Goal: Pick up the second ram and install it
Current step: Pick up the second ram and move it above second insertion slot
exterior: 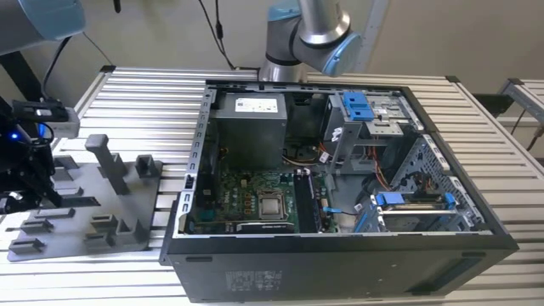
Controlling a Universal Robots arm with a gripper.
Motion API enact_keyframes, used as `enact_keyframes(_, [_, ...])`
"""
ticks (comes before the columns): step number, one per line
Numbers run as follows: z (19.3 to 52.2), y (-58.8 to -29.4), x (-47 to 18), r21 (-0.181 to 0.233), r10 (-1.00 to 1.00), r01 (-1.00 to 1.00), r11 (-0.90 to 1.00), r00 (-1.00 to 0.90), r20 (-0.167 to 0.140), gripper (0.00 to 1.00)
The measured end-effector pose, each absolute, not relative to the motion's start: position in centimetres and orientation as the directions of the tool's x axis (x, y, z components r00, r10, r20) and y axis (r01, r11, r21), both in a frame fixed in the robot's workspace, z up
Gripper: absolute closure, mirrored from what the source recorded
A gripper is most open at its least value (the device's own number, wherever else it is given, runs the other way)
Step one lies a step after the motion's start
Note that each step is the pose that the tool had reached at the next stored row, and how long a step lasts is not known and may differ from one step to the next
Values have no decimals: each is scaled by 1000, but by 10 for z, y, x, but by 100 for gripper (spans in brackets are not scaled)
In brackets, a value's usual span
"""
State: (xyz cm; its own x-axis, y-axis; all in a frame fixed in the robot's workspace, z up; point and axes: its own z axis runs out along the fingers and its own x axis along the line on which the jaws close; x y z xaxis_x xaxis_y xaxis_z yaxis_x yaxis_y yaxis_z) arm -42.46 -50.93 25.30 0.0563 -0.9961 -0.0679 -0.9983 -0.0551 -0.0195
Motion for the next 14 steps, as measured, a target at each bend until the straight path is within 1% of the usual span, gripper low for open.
enact_keyframes(14, [270,-509,-425,-20,-996,-998,-55,56,-72,86])
